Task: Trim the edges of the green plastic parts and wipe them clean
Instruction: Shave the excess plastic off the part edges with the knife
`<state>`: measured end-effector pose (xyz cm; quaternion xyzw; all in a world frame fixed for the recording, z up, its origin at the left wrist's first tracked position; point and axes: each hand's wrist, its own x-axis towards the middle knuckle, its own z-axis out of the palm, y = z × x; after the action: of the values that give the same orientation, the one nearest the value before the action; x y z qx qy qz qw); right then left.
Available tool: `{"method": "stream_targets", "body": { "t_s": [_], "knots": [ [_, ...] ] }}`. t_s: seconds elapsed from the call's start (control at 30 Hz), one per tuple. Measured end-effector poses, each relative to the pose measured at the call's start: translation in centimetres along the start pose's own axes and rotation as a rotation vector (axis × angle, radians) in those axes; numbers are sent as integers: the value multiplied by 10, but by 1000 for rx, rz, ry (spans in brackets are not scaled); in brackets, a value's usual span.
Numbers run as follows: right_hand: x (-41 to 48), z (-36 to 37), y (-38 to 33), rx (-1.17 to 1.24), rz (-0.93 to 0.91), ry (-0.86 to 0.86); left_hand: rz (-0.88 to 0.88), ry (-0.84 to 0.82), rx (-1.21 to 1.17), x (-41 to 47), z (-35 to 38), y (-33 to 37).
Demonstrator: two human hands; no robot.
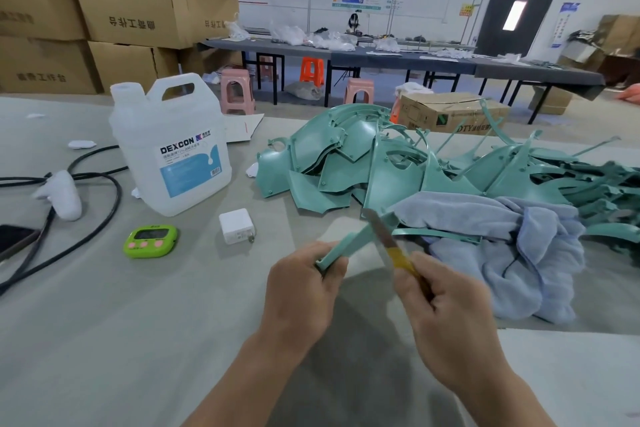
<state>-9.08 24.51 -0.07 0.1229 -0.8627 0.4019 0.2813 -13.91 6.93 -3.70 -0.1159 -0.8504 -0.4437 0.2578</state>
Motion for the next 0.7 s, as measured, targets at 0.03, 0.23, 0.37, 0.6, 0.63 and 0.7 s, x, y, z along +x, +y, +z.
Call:
{"method": "stream_targets", "body": {
  "t_s": [0.03,0.23,0.37,0.6,0.63,0.7],
  "knots": [
    [-2,2,-6,-9,-52,-54,5,2,9,0,0,0],
    [0,5,-14,-175,-84,-52,-3,-15,50,0,-2,3],
    [2,-2,-17,-173,-129,-39,-27,-21,43,0,-3,4],
    [2,4,-21,-267,-65,2,-61,-47,49,0,-2,5],
    [3,4,-22,-247,-94,3,-70,-39,42,-1,-2,5],
    [-1,8,-23,-227,-234,-63,-123,-26,34,0,0,5]
  ]
}}
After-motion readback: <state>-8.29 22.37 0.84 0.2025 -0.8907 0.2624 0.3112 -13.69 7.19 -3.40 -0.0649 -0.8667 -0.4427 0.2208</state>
